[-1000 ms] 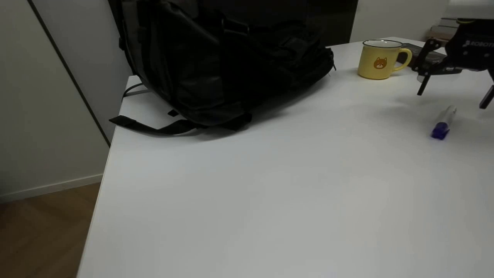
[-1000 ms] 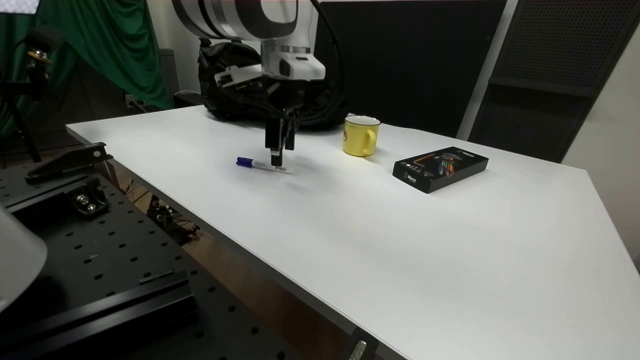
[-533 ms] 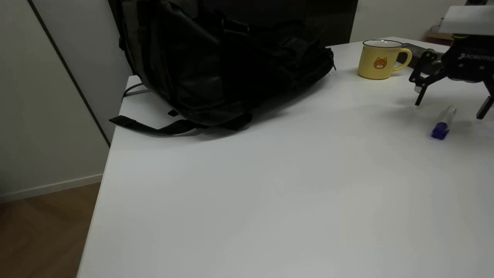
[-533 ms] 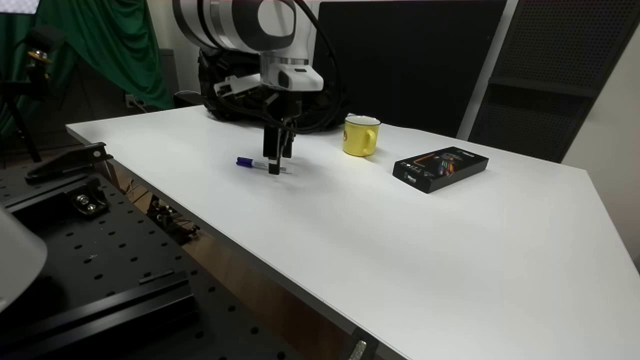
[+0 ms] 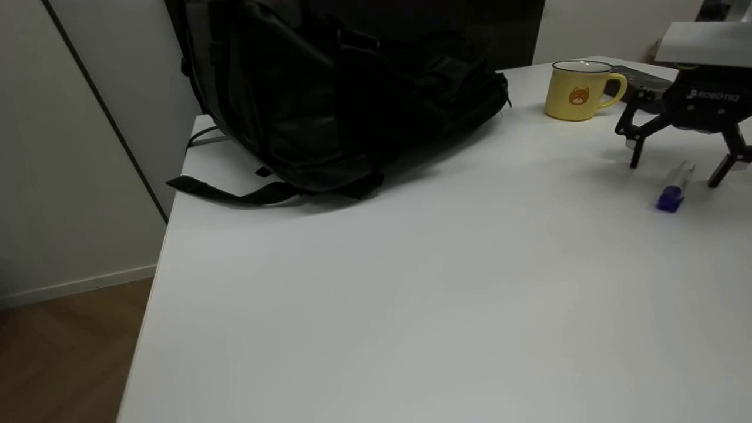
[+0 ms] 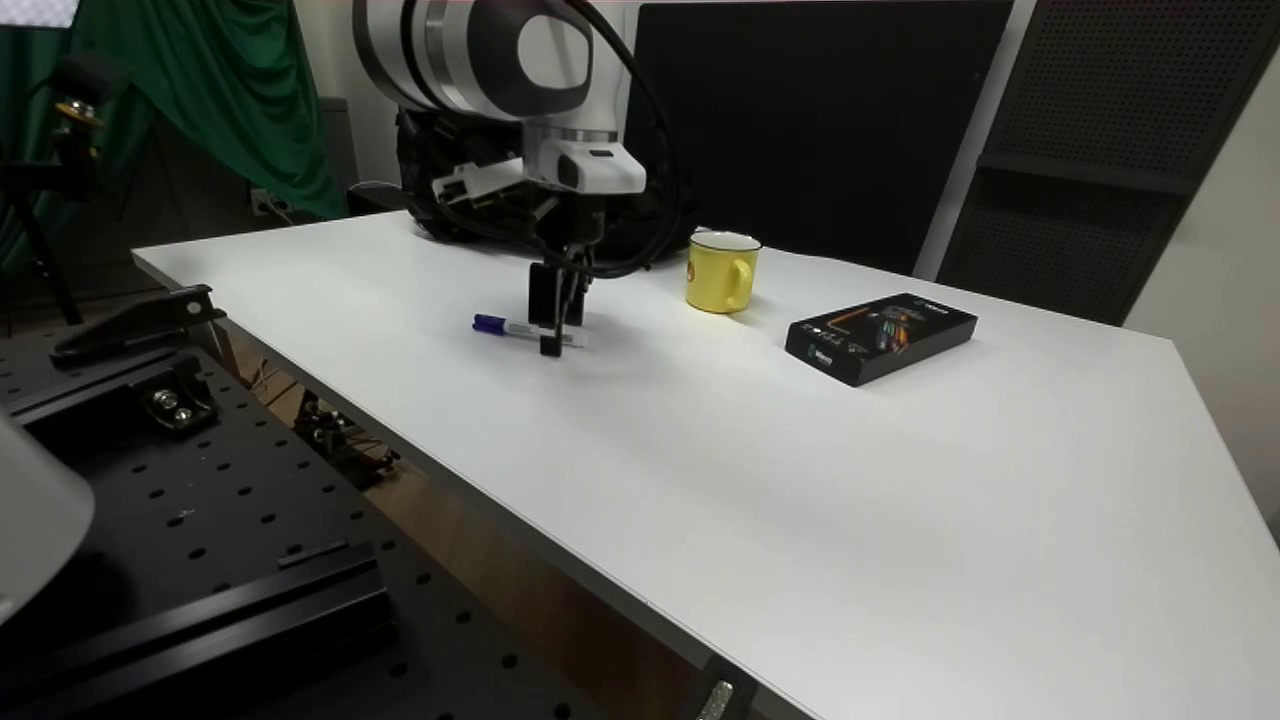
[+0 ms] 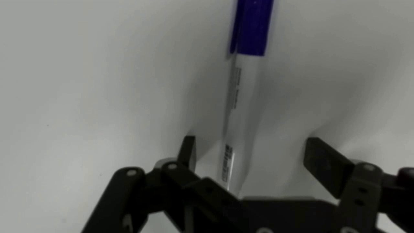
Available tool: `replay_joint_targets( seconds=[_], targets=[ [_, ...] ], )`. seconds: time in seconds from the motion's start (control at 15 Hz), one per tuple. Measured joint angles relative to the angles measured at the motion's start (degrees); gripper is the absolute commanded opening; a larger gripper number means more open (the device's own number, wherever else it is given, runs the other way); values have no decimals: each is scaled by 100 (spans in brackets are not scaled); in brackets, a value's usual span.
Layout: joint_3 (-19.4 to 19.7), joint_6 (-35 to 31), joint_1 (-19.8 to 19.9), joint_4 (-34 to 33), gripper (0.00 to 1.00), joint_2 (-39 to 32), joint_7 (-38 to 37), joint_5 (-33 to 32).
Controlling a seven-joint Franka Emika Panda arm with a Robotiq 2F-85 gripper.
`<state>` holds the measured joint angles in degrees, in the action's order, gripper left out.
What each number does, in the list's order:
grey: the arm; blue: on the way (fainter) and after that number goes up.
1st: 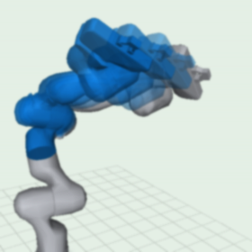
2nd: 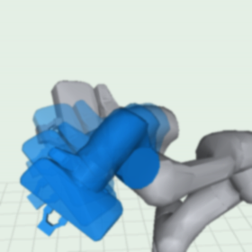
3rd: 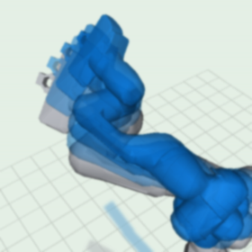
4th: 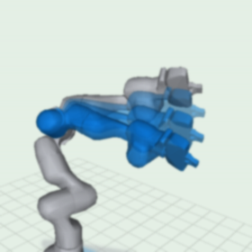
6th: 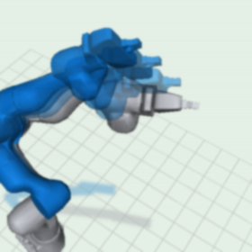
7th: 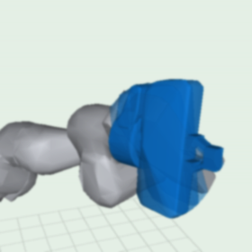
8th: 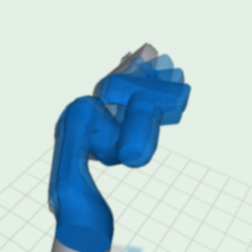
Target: Put the marker in the yellow cup
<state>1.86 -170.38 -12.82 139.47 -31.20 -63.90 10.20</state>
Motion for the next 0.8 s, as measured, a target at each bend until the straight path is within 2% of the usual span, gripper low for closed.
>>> replay_joint_targets(
  seconds=[0.27, 0.53, 0.8],
  targets=[
    [91, 0, -103, -57, 27, -3, -1, 4],
    [264, 42, -261, -76, 2, -13, -9, 4],
    [602, 235, -488, -167, 1, -60, -26, -22]
  ],
)
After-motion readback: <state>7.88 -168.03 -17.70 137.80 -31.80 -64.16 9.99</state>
